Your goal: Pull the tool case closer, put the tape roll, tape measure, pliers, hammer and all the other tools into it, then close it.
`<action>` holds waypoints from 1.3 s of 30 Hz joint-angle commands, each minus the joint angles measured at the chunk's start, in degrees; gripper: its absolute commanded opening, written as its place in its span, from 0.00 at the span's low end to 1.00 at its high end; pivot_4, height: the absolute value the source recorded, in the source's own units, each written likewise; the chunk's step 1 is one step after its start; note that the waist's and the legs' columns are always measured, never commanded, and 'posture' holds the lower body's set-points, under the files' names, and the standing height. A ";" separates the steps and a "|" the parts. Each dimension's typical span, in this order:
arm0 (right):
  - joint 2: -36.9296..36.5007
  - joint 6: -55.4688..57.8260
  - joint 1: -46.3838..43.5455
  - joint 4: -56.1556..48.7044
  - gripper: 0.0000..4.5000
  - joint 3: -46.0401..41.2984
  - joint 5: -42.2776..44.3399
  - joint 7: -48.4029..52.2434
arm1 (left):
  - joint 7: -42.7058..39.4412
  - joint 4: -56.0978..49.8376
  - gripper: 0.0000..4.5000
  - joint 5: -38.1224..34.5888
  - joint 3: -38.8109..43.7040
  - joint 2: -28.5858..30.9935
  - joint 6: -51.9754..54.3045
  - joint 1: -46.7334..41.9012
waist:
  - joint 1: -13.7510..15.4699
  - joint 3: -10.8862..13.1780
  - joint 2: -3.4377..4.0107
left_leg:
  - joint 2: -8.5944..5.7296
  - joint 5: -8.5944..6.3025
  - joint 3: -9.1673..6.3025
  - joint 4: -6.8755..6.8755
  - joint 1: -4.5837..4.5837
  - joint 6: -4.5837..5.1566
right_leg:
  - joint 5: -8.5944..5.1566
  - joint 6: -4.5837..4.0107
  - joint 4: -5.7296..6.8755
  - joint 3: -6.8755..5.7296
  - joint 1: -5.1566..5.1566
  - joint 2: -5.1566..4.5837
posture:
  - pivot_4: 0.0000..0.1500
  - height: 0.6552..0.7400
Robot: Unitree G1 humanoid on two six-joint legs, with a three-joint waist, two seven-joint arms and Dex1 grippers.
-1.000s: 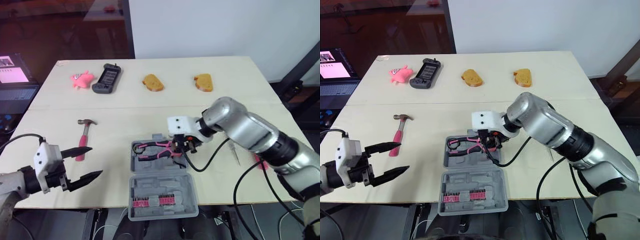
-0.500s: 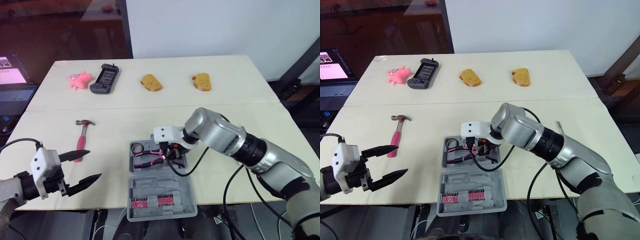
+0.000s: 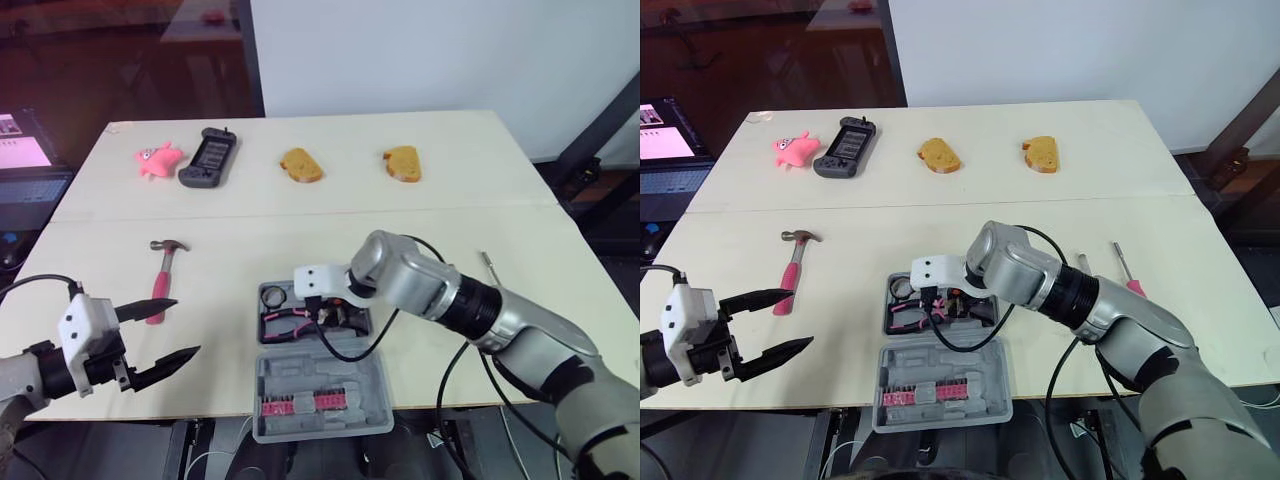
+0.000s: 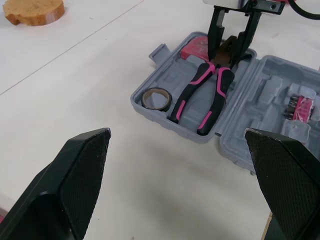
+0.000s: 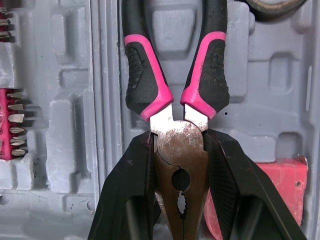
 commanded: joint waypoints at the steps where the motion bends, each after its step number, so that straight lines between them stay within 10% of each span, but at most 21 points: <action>1: 1.45 0.02 0.02 -0.14 0.21 0.10 -0.98 -0.66 | -0.06 -0.41 1.00 0.30 0.97 0.52 -0.78 0.02 | -0.02 0.00 0.00 | 0.02 0.00 0.01 0.00 0.00 -0.01 | 0.02 -0.04 0.00 0.04 -0.03 0.04 | 1.00 1.00; 14: 3.83 1.63 0.74 1.61 0.21 -0.83 -1.35 -2.22 | -0.42 0.31 1.00 1.23 0.33 0.72 -1.02 -0.81 | -0.19 -0.01 -0.01 | 0.40 0.01 0.48 -0.11 0.01 -0.12 | 0.20 -0.29 0.06 0.41 -0.38 0.36 | 1.00 1.00; 21: 3.07 5.70 -1.72 -1.98 0.94 -4.30 1.49 -0.77 | -0.78 0.54 1.00 1.37 -0.76 0.97 -0.50 -2.25 | -0.06 -0.01 -0.01 | 0.45 0.01 0.58 -0.09 0.00 -0.13 | 0.23 -0.33 0.06 0.47 -0.42 0.40 | 1.00 1.00; 31: 4.43 -5.14 8.50 -10.96 0.94 -29.78 12.55 -6.12 | -0.96 1.43 1.00 1.35 -2.01 1.03 -0.43 -4.19 | 0.25 -0.09 -0.15 | 0.50 0.01 0.59 -0.14 0.01 -0.13 | 0.24 -0.33 0.03 0.49 -0.33 0.43 | 1.00 1.00; 39: 1.43 -17.76 15.85 -10.37 0.83 -28.61 11.89 -5.11 | -0.74 1.76 1.00 1.31 -3.57 1.00 -0.37 -5.32 | 0.02 -0.09 -0.14 | 0.68 0.01 0.75 -0.10 0.01 -0.14 | 0.32 -0.35 0.01 0.56 -0.17 0.59 | 1.00 1.00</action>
